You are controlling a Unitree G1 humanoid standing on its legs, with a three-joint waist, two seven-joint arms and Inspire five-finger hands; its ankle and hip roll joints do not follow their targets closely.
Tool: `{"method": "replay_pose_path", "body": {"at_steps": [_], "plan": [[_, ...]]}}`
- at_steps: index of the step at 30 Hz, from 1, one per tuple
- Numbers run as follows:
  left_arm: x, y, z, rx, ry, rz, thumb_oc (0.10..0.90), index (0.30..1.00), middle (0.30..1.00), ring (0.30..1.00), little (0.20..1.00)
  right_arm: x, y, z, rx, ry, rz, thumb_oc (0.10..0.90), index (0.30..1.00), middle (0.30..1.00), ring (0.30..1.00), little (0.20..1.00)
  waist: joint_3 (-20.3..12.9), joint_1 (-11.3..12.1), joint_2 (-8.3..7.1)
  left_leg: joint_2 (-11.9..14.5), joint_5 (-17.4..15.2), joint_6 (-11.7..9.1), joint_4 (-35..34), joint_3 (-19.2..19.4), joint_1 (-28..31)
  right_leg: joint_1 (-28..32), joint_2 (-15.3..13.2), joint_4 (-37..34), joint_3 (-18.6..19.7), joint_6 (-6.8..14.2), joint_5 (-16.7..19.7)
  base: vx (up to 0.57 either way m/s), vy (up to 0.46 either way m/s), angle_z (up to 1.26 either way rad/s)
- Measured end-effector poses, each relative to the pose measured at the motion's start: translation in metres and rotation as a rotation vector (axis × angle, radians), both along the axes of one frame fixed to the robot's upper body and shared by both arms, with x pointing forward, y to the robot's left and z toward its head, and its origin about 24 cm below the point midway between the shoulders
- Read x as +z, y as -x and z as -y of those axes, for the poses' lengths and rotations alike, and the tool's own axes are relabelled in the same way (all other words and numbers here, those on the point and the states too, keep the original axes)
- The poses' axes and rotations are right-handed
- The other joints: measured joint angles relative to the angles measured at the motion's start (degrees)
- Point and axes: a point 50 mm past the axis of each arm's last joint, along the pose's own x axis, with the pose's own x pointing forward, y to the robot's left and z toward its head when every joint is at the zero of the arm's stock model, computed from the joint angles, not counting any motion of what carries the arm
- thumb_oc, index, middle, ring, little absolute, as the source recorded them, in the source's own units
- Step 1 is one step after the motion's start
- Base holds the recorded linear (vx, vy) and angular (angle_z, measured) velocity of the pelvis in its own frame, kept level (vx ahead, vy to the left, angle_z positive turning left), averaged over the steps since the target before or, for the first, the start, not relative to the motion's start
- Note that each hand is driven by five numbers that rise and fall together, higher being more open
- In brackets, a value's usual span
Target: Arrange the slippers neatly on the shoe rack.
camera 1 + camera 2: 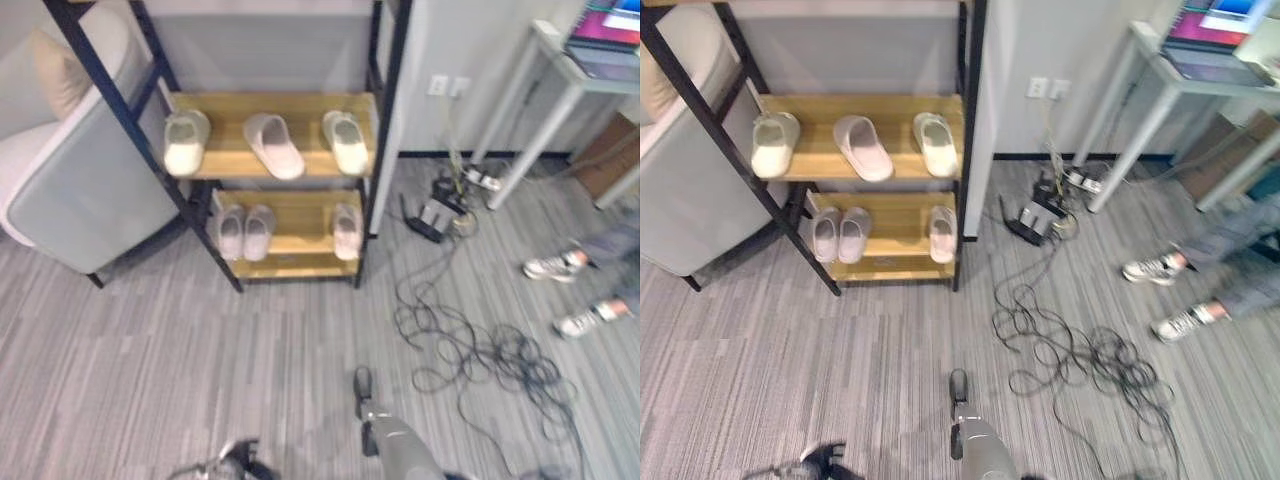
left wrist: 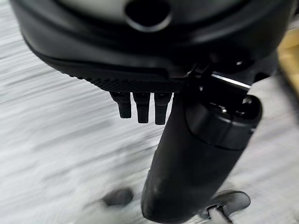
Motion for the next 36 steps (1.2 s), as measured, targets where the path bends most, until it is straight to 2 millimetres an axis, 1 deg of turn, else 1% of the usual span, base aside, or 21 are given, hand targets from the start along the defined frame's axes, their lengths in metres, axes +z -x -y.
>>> {"method": "replay_pose_path", "body": {"at_steps": [1,2,3,4,6,7,9,11,13,14,15,17,18,19,21,23,25,28,30,32,36], "plan": [[-0.001,0.007,-0.003,0.014,-0.004,-0.017,0.800,0.900,0.900,0.900,0.900,0.000,0.003,0.002,-0.001,0.004,-0.006,0.800,0.900,0.900,0.900,0.900,-0.2,0.1,-0.03,0.5,0.5,-1.9,5.1,0.5,-0.7,2.5,0.9,-0.5,0.3,-2.6,1.9,0.27,-0.215,0.46],[-0.002,0.012,-0.003,0.022,-0.006,-0.024,0.800,0.900,0.900,0.900,0.900,0.001,0.000,0.006,0.000,0.014,0.002,0.800,0.900,0.900,0.900,0.900,-0.4,0.7,0.62,1.5,1.0,-2.7,8.6,0.9,-1.3,4.0,2.2,-0.8,0.0,-3.6,0.8,0.20,-0.237,0.05],[-0.002,0.018,-0.002,0.032,-0.006,-0.034,0.800,0.900,0.900,0.900,0.900,0.003,-0.010,0.011,0.004,0.029,0.038,0.800,0.900,0.900,0.900,0.900,-1.4,1.7,1.00,3.0,3.1,-5.5,17.1,1.3,-4.7,6.1,3.5,-1.9,0.3,-5.6,0.2,0.34,-0.413,0.25],[0.004,-0.007,-0.012,0.041,-0.042,0.034,0.800,0.900,0.900,0.900,0.900,0.008,-0.033,0.012,0.018,0.036,0.120,0.800,0.900,0.900,0.900,0.900,-1.3,2.3,-0.61,5.9,7.9,-7.9,41.3,7.2,-19.7,8.2,3.3,-3.9,-1.7,-6.2,-0.3,0.28,-0.308,0.28],[0.012,-0.021,-0.025,0.035,-0.077,0.092,0.800,0.900,0.900,0.900,0.900,0.014,-0.058,0.013,0.041,0.043,0.190,0.800,0.900,0.900,0.900,0.900,-0.8,3.5,-2.64,8.8,6.7,-4.1,47.3,10.4,-27.8,12.7,3.8,-5.4,-2.3,-9.0,-2.9,0.31,-0.119,0.32],[0.015,-0.026,-0.032,0.034,-0.100,0.110,0.800,0.900,0.900,0.900,0.900,0.015,-0.065,0.011,0.043,0.043,0.210,0.800,0.900,0.900,0.900,0.900,-0.6,3.9,-3.76,9.9,6.4,-3.6,47.6,12.0,-30.3,14.5,3.7,-6.2,-2.6,-8.6,-3.7,0.22,0.019,0.27],[0.021,-0.034,-0.041,0.031,-0.135,0.151,0.800,0.900,0.900,0.900,0.900,0.022,-0.081,0.011,0.050,0.049,0.287,0.800,0.900,0.900,0.900,0.900,-0.4,4.3,-5.85,11.0,5.1,-1.8,34.5,15.4,-33.4,18.6,3.5,-8.8,-3.6,-7.5,-4.2,0.23,0.077,0.24],[0.019,-0.034,-0.035,0.035,-0.128,0.154,0.800,0.900,0.900,0.900,0.900,0.033,-0.101,0.014,0.068,0.062,0.377,0.800,0.900,0.900,0.900,0.900,-0.3,4.7,-5.67,10.8,6.6,-2.8,20.5,15.4,-35.5,22.4,4.1,-10.5,-3.4,-6.0,-6.0,0.38,0.185,0.00],[0.017,-0.031,-0.031,0.042,-0.123,0.145,0.800,0.900,0.900,0.900,0.900,0.039,-0.113,0.016,0.090,0.068,0.419,0.800,0.900,0.900,0.900,0.900,-0.2,5.2,-5.52,10.6,11.0,-5.2,5.8,13.2,-35.0,24.0,4.8,-11.9,-2.5,-4.4,-6.9,0.26,0.116,-0.18],[0.016,-0.031,-0.028,0.050,-0.125,0.142,0.800,0.900,0.900,0.900,0.900,0.042,-0.120,0.015,0.096,0.072,0.442,0.800,0.900,0.900,0.900,0.900,0.3,5.1,-5.09,11.0,14.7,-4.9,0.6,10.4,-35.9,25.4,5.5,-12.1,-1.9,-4.1,-7.2,0.41,0.248,-0.30],[0.014,-0.027,-0.028,0.063,-0.123,0.128,0.800,0.900,0.900,0.900,0.900,0.042,-0.120,0.013,0.096,0.068,0.440,0.800,0.900,0.900,0.900,0.900,0.5,6.1,-5.89,10.4,17.2,-5.1,-1.5,8.2,-36.0,27.2,4.9,-12.1,-1.2,-2.8,-8.0,0.32,0.207,-0.39],[0.012,-0.023,-0.026,0.094,-0.111,0.117,0.800,0.900,0.900,0.900,0.900,0.040,-0.112,0.014,0.091,0.066,0.434,0.800,0.900,0.900,0.900,0.900,0.6,6.5,-6.49,8.4,18.7,-4.2,-3.2,6.6,-33.3,29.3,4.0,-12.0,-0.2,-1.0,-9.2,0.25,0.240,-0.47],[0.008,-0.012,-0.020,0.103,-0.096,0.088,0.800,0.900,0.900,0.900,0.900,0.040,-0.105,0.017,0.093,0.070,0.430,0.800,0.900,0.900,0.900,0.900,0.2,6.3,-5.03,8.0,19.6,-1.5,-3.6,6.3,-29.9,31.4,4.3,-10.4,0.6,0.5,-10.2,0.20,0.224,-0.57],[0.006,-0.005,-0.019,0.098,-0.093,0.069,0.800,0.900,0.900,0.900,0.900,0.037,-0.100,0.017,0.089,0.067,0.419,0.800,0.900,0.900,0.900,0.900,0.1,6.2,-4.78,7.8,23.1,-0.6,-4.3,5.5,-28.1,32.3,4.3,-9.4,1.3,1.4,-11.3,0.11,0.151,-0.56],[0.008,-0.006,-0.025,0.089,-0.110,0.069,0.800,0.900,0.900,0.900,0.900,0.030,-0.085,0.004,0.076,0.029,0.380,0.800,0.900,0.900,0.900,0.900,-0.6,5.9,-6.64,5.7,21.4,1.7,-5.5,6.2,-26.0,28.8,1.4,-2.0,0.4,2.4,-14.7,0.16,0.299,-0.21],[0.012,-0.021,-0.026,0.078,-0.113,0.110,0.800,0.900,0.900,0.900,0.900,0.022,-0.069,-0.003,0.062,0.005,0.321,0.800,0.900,0.900,0.900,0.900,-1.5,6.1,-8.01,3.6,20.6,3.0,-6.9,7.6,-25.1,25.8,-2.3,-1.3,0.9,2.7,-15.6,0.09,0.269,-0.14],[0.013,-0.030,-0.023,0.072,-0.107,0.129,0.800,0.900,0.900,0.900,0.900,0.020,-0.069,-0.009,0.052,-0.010,0.314,0.800,0.900,0.900,0.900,0.900,-1.5,5.6,-7.41,2.5,19.7,4.2,-6.9,8.1,-24.2,22.9,-4.3,-0.3,1.0,3.9,-16.9,0.04,0.183,-0.14],[0.014,-0.034,-0.022,0.046,-0.105,0.137,0.800,0.900,0.900,0.900,0.900,0.022,-0.079,-0.013,0.057,-0.016,0.336,0.800,0.900,0.900,0.900,0.900,-1.6,4.7,-6.90,1.4,18.4,5.0,-7.2,10.0,-21.9,18.1,-7.1,4.8,1.5,5.1,-16.0,-0.02,0.152,-0.15],[0.014,-0.035,-0.021,0.030,-0.103,0.135,0.800,0.900,0.900,0.900,0.900,0.023,-0.083,-0.013,0.063,-0.016,0.346,0.800,0.900,0.900,0.900,0.900,-1.3,4.8,-6.46,1.0,16.7,5.9,-6.8,11.1,-21.3,14.9,-7.9,7.9,1.8,6.5,-13.0,0.01,0.094,-0.21],[0.014,-0.034,-0.020,0.028,-0.098,0.134,0.800,0.900,0.900,0.900,0.900,0.024,-0.085,-0.014,0.065,-0.021,0.356,0.800,0.900,0.900,0.900,0.900,-1.5,4.8,-6.25,0.9,16.1,6.0,-6.9,11.6,-21.0,13.0,-8.1,9.0,2.1,6.4,-10.8,0.03,0.058,-0.19],[0.011,-0.027,-0.018,0.029,-0.080,0.116,0.800,0.900,0.900,0.900,0.900,0.024,-0.084,-0.008,0.055,-0.001,0.344,0.800,0.900,0.900,0.900,0.900,-2.0,4.5,-4.54,1.4,16.3,5.8,-8.2,12.2,-20.1,14.3,-9.4,0.7,1.0,6.2,-10.2,0.04,-0.051,-0.19]]}}
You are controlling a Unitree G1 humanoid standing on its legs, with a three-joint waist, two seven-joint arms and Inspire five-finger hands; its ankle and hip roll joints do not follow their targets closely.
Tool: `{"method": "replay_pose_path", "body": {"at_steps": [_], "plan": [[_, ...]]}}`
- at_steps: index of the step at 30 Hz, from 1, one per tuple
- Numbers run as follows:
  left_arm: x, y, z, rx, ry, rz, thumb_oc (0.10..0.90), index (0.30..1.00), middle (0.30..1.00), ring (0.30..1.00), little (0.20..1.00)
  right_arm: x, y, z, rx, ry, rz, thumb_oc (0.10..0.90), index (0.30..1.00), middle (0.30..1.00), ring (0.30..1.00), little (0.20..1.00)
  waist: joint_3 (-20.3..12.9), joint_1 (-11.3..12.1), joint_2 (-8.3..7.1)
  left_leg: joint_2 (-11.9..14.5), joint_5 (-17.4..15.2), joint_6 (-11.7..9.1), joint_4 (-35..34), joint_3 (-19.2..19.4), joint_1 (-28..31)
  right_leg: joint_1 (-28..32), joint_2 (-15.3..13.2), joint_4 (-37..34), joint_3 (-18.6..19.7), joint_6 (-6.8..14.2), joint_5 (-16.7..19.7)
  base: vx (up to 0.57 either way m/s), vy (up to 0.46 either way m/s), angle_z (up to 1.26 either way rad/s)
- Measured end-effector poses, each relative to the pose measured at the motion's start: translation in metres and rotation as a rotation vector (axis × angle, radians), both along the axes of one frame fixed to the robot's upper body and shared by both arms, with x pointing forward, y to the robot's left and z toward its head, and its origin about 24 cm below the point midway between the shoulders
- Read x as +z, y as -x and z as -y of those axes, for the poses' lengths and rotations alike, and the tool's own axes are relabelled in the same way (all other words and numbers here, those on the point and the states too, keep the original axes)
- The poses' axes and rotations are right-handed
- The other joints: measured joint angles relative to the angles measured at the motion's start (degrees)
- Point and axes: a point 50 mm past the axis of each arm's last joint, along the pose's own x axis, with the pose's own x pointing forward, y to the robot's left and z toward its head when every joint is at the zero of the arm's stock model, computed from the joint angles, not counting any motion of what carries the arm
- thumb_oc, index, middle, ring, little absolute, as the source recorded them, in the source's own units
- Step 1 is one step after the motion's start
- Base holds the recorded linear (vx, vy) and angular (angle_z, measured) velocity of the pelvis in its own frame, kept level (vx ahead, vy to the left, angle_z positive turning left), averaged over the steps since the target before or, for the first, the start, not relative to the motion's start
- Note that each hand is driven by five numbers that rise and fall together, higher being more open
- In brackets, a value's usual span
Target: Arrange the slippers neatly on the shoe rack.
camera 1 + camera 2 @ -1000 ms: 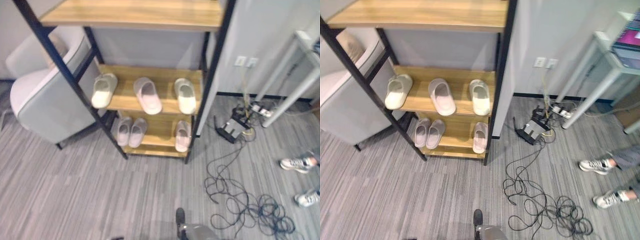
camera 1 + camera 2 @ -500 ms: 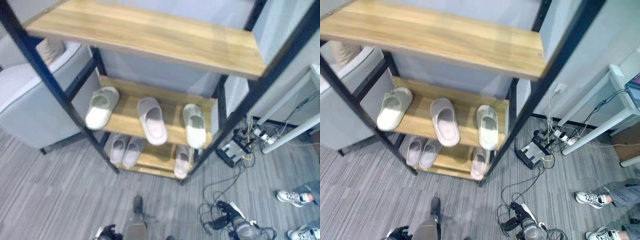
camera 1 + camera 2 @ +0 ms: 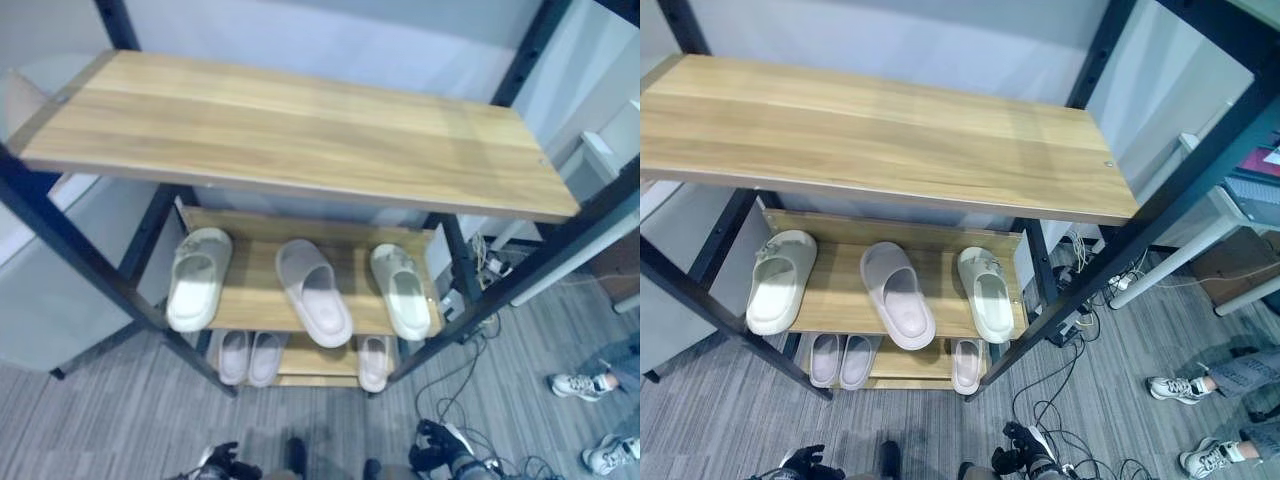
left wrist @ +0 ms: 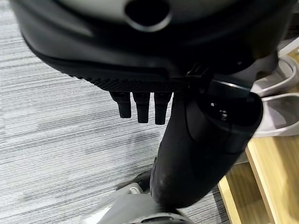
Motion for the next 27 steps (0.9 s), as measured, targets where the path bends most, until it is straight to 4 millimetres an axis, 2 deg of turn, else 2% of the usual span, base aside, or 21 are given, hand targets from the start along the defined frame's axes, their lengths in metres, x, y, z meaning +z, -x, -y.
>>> {"method": "replay_pose_path", "body": {"at_steps": [1,2,3,8,11,15,16,22,27], "plan": [[-0.001,0.002,0.002,-0.002,0.006,-0.004,0.800,0.900,0.900,0.900,0.900,0.000,-0.002,0.001,0.003,0.006,-0.003,0.800,0.900,0.900,0.900,0.900,-0.3,-0.1,-0.06,0.4,0.3,-0.5,-0.5,0.0,0.3,0.6,0.4,-3.6,0.1,0.1,0.6,0.04,-0.145,0.03],[-0.001,0.005,0.001,-0.003,0.004,-0.011,0.800,0.900,0.900,0.900,0.900,0.000,-0.001,-0.001,0.010,0.005,-0.010,0.800,0.900,0.900,0.900,0.900,-0.4,-0.5,0.17,0.4,0.8,-1.5,-1.2,-0.2,0.9,2.2,1.1,-9.4,1.2,0.4,3.1,0.04,-0.134,0.22],[-0.002,0.006,0.002,-0.021,0.002,-0.015,0.800,0.900,0.900,0.900,0.900,-0.001,0.001,-0.002,0.014,0.002,-0.014,0.800,0.900,0.900,0.900,0.900,-0.4,-0.7,0.13,0.2,1.0,-2.5,-1.6,-0.9,1.9,3.8,1.1,-10.9,2.5,0.5,7.6,0.04,-0.162,0.25],[-0.008,0.020,0.017,-0.034,0.037,-0.035,0.800,0.900,0.900,0.900,0.900,-0.002,0.008,0.001,0.041,0.015,-0.030,0.800,0.900,0.900,0.900,0.900,-3.6,-0.4,3.69,3.6,1.1,-6.1,-1.9,-1.7,3.0,5.9,4.8,-13.0,1.8,-1.9,8.1,0.00,-0.116,0.01],[-0.008,0.017,0.021,-0.072,0.036,-0.029,0.800,0.900,0.900,0.900,0.900,-0.003,0.011,0.002,0.039,0.018,-0.039,0.800,0.900,0.900,0.900,0.900,-4.1,-0.7,4.43,4.9,1.7,-7.2,-2.0,-2.0,2.9,6.0,6.2,-13.0,1.1,-3.1,7.9,-0.02,-0.089,0.11],[-0.008,0.017,0.023,-0.106,0.034,-0.034,0.800,0.900,0.900,0.900,0.900,-0.004,0.012,0.003,0.037,0.016,-0.045,0.800,0.900,0.900,0.900,0.900,-4.5,-1.5,4.93,5.6,1.7,-7.6,-2.3,-3.4,2.8,6.4,6.8,-13.1,0.1,-3.5,7.6,-0.01,-0.095,0.13],[-0.009,0.021,0.025,-0.131,0.031,-0.052,0.800,0.900,0.900,0.900,0.900,-0.007,0.019,0.004,0.025,0.018,-0.073,0.800,0.900,0.900,0.900,0.900,-5.3,-1.5,5.05,5.6,1.5,-7.8,-2.3,-3.7,2.9,6.7,6.8,-13.2,-0.1,-3.7,7.5,0.00,-0.042,0.08],[-0.011,0.027,0.024,-0.136,0.035,-0.070,0.800,0.900,0.900,0.900,0.900,-0.010,0.027,0.004,0.011,0.016,-0.100,0.800,0.900,0.900,0.900,0.900,-7.5,-1.4,4.90,5.5,1.5,-7.8,-2.3,-3.6,3.1,6.8,6.7,-13.4,-0.2,-3.8,7.4,0.00,-0.003,0.01],[-0.006,0.016,0.031,-0.263,0.063,-0.009,0.800,0.900,0.900,0.900,0.900,-0.009,0.026,0.006,0.012,0.020,-0.095,0.800,0.900,0.900,0.900,0.900,-7.5,-1.4,5.11,5.1,1.6,-7.6,-2.3,-3.4,2.9,6.6,6.3,-13.4,-0.1,-3.6,7.4,-0.02,0.022,0.00]]}}
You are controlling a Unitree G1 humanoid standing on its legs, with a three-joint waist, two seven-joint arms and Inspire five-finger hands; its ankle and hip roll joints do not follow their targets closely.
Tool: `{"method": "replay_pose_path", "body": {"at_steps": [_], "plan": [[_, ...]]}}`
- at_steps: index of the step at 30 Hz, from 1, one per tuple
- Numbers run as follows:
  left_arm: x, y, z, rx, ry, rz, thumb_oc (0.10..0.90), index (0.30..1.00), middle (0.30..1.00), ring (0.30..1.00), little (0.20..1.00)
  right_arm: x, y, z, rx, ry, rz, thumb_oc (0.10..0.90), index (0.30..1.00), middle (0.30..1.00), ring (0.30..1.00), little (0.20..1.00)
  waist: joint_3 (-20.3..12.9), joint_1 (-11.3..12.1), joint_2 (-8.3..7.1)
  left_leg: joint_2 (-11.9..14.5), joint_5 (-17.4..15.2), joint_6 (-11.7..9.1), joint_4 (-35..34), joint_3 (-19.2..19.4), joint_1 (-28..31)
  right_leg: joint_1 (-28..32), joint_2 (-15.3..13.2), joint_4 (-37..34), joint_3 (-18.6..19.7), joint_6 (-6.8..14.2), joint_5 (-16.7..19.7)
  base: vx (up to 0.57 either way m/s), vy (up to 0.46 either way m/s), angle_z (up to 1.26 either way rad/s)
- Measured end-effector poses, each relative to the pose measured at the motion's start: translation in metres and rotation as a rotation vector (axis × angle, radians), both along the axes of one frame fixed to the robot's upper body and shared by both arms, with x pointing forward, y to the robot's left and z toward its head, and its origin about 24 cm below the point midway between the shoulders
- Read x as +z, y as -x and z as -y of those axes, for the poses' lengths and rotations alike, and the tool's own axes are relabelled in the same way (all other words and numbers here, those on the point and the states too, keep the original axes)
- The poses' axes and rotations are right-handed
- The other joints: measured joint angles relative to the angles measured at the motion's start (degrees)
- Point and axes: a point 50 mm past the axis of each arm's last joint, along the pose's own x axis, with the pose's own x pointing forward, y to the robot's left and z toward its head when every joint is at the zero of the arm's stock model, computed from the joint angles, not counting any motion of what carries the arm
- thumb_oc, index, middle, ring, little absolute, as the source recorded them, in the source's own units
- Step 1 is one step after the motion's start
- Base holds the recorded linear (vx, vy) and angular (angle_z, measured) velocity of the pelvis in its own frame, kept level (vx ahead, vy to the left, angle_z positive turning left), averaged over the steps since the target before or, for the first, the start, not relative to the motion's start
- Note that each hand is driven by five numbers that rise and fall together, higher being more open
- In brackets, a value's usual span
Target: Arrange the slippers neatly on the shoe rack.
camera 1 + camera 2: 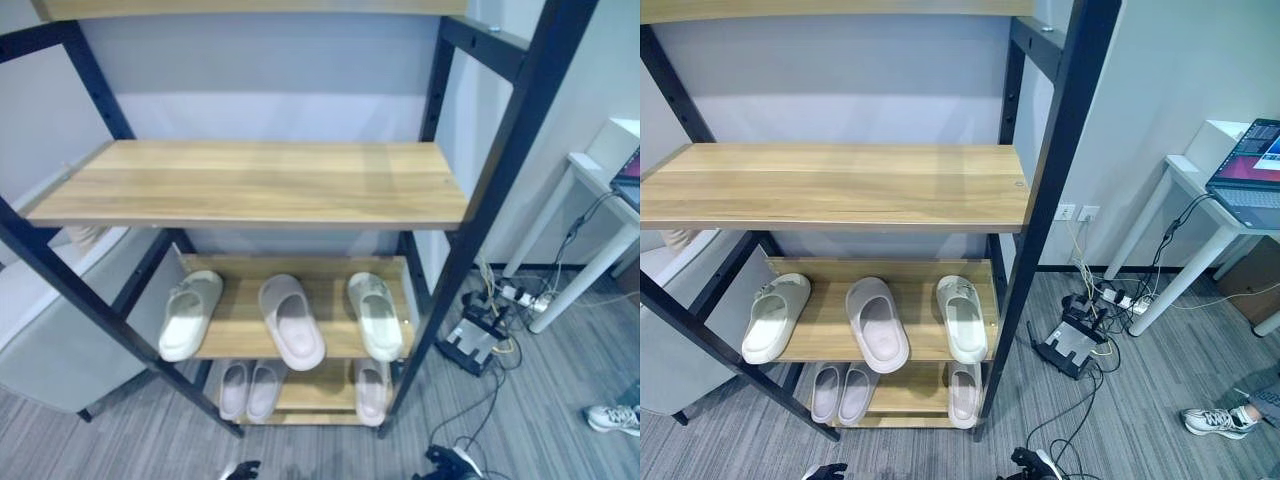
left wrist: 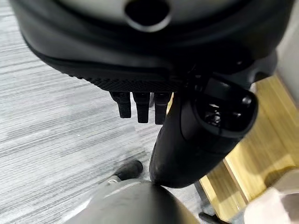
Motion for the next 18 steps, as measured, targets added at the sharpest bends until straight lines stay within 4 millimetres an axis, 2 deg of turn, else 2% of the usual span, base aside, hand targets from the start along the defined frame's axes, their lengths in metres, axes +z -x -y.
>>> {"method": "replay_pose_path", "body": {"at_steps": [3,5,6,7,8,9,10,11,12,13,15,18], "plan": [[0.007,-0.009,0.006,-0.046,0.060,0.076,0.800,0.900,0.900,0.900,0.900,0.001,-0.001,0.001,-0.002,0.002,0.005,0.800,0.900,0.900,0.900,0.900,0.0,0.1,0.29,-0.1,0.0,0.0,0.0,-0.1,-0.1,0.1,-0.1,0.0,-0.1,0.1,0.0,-0.01,-0.003,0.01],[0.034,-0.022,0.010,-0.142,0.138,0.235,0.800,0.900,0.900,0.900,0.900,0.003,-0.002,0.003,-0.005,-0.001,0.024,0.800,0.900,0.900,0.900,0.900,0.2,0.3,0.50,0.0,0.0,0.0,0.0,-0.5,-0.1,0.1,0.0,0.0,-0.3,0.1,-0.1,-0.02,-0.008,0.07],[0.057,-0.028,0.015,-0.197,0.184,0.355,0.800,0.900,0.900,0.900,0.900,0.004,0.004,0.006,-0.015,0.000,0.028,0.800,0.900,0.900,0.900,0.900,0.6,1.2,1.17,-0.1,0.2,0.2,-0.1,-1.0,-0.2,0.5,0.0,0.0,-0.8,0.6,0.1,-0.03,-0.002,0.13],[0.075,-0.034,0.019,-0.245,0.227,0.447,0.800,0.900,0.900,0.900,0.900,0.006,0.005,0.009,-0.016,0.000,0.048,0.800,0.900,0.900,0.900,0.900,0.5,1.4,1.11,-0.2,-0.1,-0.2,-0.1,-1.3,-0.1,0.7,-0.1,0.0,-1.0,0.7,-0.2,-0.02,0.000,0.17],[0.082,-0.037,0.022,-0.268,0.251,0.502,0.800,0.900,0.900,0.900,0.900,0.006,0.009,0.011,-0.016,0.002,0.046,0.800,0.900,0.900,0.900,0.900,0.6,1.7,1.29,-0.3,-0.1,-0.2,-0.1,-1.4,-0.1,0.9,-0.2,0.0,-1.4,0.6,-0.4,-0.03,0.002,0.22],[0.098,-0.036,0.020,-0.257,0.297,0.560,0.800,0.900,0.900,0.900,0.900,0.007,0.011,0.017,-0.023,0.012,0.048,0.800,0.900,0.900,0.900,0.900,0.9,1.7,1.92,-0.5,-0.1,-0.2,-0.1,-1.6,-0.1,1.3,-0.4,0.0,-1.9,0.6,-0.7,-0.01,0.001,0.19],[0.105,-0.034,0.018,-0.259,0.339,0.582,0.800,0.900,0.900,0.900,0.900,0.008,0.008,0.024,-0.026,0.029,0.050,0.800,0.900,0.900,0.900,0.900,0.9,2.2,3.33,-0.7,-0.2,-0.2,-0.1,-1.8,-0.1,1.4,-0.5,0.0,-2.1,0.7,-0.8,-0.05,0.005,0.16],[0.103,-0.031,0.017,-0.258,0.349,0.566,0.800,0.900,0.900,0.900,0.900,0.008,0.010,0.028,-0.029,0.043,0.035,0.800,0.900,0.900,0.900,0.900,1.0,2.0,3.91,-0.8,-0.2,-0.2,-0.1,-1.8,-0.1,1.3,-0.6,0.0,-2.2,0.8,-0.8,-0.07,0.003,0.11],[0.101,-0.024,0.013,-0.256,0.344,0.522,0.800,0.900,0.900,0.900,0.900,0.008,0.006,0.029,-0.026,0.054,0.036,0.800,0.900,0.900,0.900,0.900,1.1,3.0,4.55,-0.9,0.0,0.0,-0.1,-2.4,-0.3,1.6,-0.6,0.0,-2.8,1.3,-0.6,-0.09,0.004,0.19],[0.106,-0.025,0.011,-0.297,0.343,0.519,0.800,0.900,0.900,0.900,0.900,0.005,0.014,0.029,-0.037,0.056,0.012,0.800,0.900,0.900,0.900,0.900,1.3,3.0,4.27,-0.9,0.0,-0.1,-0.1,-3.1,-0.3,1.8,-0.6,0.0,-3.7,1.1,-0.8,-0.06,-0.006,0.52],[0.108,-0.023,0.002,-0.339,0.327,0.492,0.800,0.900,0.900,0.900,0.900,0.005,0.017,0.033,-0.041,0.077,-0.005,0.800,0.900,0.900,0.900,0.900,2.0,4.9,4.20,-1.1,0.4,-0.1,-0.1,-5.2,-0.5,2.9,-0.7,0.0,-5.9,1.2,-1.2,-0.01,-0.018,0.57],[0.115,-0.019,-0.006,-0.336,0.343,0.482,0.800,0.900,0.900,0.900,0.900,0.003,0.019,0.034,-0.037,0.087,-0.022,0.800,0.900,0.900,0.900,0.900,2.2,5.0,3.74,-1.5,0.5,-0.1,-0.1,-6.6,-0.5,3.7,-0.9,0.0,-8.0,1.1,-2.0,0.00,-0.015,0.38]]}}
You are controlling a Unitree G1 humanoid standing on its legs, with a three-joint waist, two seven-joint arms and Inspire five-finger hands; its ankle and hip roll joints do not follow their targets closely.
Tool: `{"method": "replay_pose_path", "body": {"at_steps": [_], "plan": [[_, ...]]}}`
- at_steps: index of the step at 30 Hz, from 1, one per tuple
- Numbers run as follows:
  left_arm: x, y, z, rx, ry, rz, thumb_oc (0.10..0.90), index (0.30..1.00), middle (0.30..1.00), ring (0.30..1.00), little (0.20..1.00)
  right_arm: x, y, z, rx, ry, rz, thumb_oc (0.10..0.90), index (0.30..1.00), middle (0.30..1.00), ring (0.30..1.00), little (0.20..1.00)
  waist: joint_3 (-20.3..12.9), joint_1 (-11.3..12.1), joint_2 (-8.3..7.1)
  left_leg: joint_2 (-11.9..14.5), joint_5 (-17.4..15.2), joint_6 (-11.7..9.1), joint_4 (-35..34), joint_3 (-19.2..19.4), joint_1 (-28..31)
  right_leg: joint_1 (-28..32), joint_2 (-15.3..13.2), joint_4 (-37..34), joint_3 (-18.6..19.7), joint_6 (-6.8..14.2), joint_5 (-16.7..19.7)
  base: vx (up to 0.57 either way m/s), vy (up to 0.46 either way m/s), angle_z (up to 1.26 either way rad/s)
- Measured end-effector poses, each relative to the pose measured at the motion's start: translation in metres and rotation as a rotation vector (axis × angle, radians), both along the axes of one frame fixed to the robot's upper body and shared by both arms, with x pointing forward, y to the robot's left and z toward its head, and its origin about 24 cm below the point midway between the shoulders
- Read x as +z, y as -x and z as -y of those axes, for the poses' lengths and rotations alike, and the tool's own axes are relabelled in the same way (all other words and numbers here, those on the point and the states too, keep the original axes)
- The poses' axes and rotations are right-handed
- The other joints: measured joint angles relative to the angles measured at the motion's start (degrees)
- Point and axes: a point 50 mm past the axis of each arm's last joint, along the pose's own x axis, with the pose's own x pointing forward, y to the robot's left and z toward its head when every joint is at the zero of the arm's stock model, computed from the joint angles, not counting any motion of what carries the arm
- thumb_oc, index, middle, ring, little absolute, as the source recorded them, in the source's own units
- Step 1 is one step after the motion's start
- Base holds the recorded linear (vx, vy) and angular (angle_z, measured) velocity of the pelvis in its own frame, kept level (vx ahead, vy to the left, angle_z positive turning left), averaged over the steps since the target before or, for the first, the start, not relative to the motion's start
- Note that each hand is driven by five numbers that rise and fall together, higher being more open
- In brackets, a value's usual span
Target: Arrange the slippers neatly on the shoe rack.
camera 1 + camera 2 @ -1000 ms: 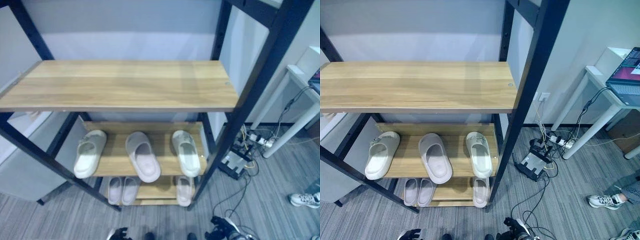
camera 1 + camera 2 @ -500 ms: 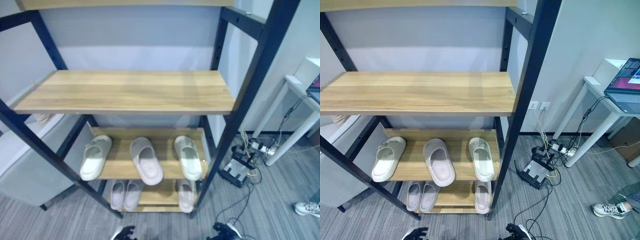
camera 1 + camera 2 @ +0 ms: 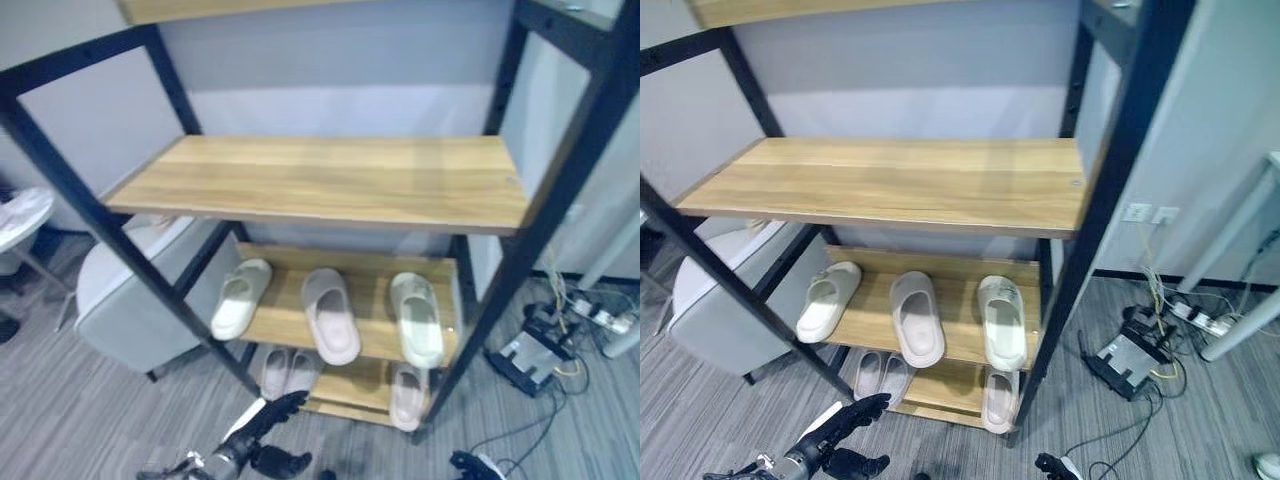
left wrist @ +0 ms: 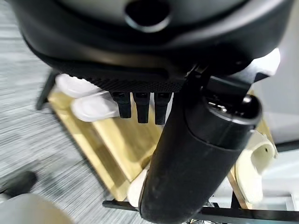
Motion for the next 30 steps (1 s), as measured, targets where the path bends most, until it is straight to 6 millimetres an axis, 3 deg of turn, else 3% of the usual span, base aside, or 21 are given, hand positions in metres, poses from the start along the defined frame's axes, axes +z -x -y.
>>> {"method": "replay_pose_path", "body": {"at_steps": [4,10,15,19,20,23,26,30], "plan": [[0.011,-0.006,0.002,0.020,0.053,0.036,0.800,0.900,0.900,0.900,0.900,-0.001,0.000,0.000,-0.006,0.004,-0.012,0.800,0.900,0.900,0.900,0.900,0.1,0.6,-0.41,-0.5,0.0,0.0,0.0,-0.7,0.0,0.5,-0.3,0.0,-0.7,0.3,-0.3,-0.01,-0.031,0.13],[0.055,-0.047,0.029,-0.028,0.261,0.236,0.800,0.900,0.900,0.900,0.900,-0.005,0.002,-0.011,-0.028,-0.025,-0.023,0.800,0.900,0.900,0.900,0.900,0.8,0.3,-2.17,-0.4,0.4,-0.4,0.0,-1.2,0.5,1.3,-0.1,0.0,-1.3,0.4,-0.6,0.00,-0.027,0.04],[0.058,-0.062,0.045,-0.045,0.429,0.162,0.800,0.900,0.900,0.900,0.900,-0.005,0.002,-0.008,-0.032,-0.015,-0.043,0.800,0.900,0.900,0.900,0.900,0.8,-1.2,-2.10,-0.4,0.4,-0.2,0.0,-0.6,1.3,1.3,-0.3,0.0,-0.7,0.4,-0.6,0.02,-0.010,-0.06],[0.056,-0.065,0.072,-0.145,0.502,0.096,0.800,0.900,0.900,0.900,0.900,-0.006,0.003,-0.002,-0.015,0.015,-0.086,0.800,0.900,0.900,0.900,0.900,0.9,-2.4,-1.85,-0.2,-0.2,-0.1,0.0,1.3,2.3,1.5,-0.2,0.0,1.8,0.4,-0.5,0.03,-0.026,-0.33],[0.059,-0.070,0.083,-0.164,0.530,0.105,0.800,0.900,0.900,0.900,0.900,-0.006,0.006,0.000,-0.023,0.023,-0.096,0.800,0.900,0.900,0.900,0.900,0.9,-3.7,-1.86,0.1,-0.5,-0.1,0.0,2.4,3.1,1.3,-0.2,0.0,2.7,0.4,-0.4,0.03,-0.025,-0.32],[0.074,-0.087,0.093,-0.190,0.537,0.192,0.800,0.900,0.900,0.900,0.900,-0.006,0.008,0.001,-0.033,0.026,-0.110,0.800,0.900,0.900,0.900,0.900,0.9,-4.4,-1.93,0.5,-0.9,-0.4,0.0,3.4,3.3,1.3,0.1,0.0,3.7,0.2,-0.3,0.05,-0.035,-0.19],[0.085,-0.097,0.091,-0.182,0.466,0.291,0.800,0.900,0.900,0.900,0.900,-0.007,0.009,0.002,-0.045,0.028,-0.123,0.800,0.900,0.900,0.900,0.900,0.9,-4.8,-1.77,0.7,-0.9,-0.5,0.0,3.9,3.3,1.0,0.3,0.0,4.3,0.2,-0.2,0.04,-0.018,-0.13],[0.101,-0.112,0.074,-0.123,0.247,0.495,0.800,0.900,0.900,0.900,0.900,-0.011,0.035,0.000,-0.094,0.014,-0.183,0.800,0.900,0.900,0.900,0.900,0.8,-5.1,-1.60,0.8,-1.0,-0.5,0.0,4.9,3.1,0.3,0.4,0.0,5.1,0.1,-0.2,0.04,-0.003,-0.11]]}}
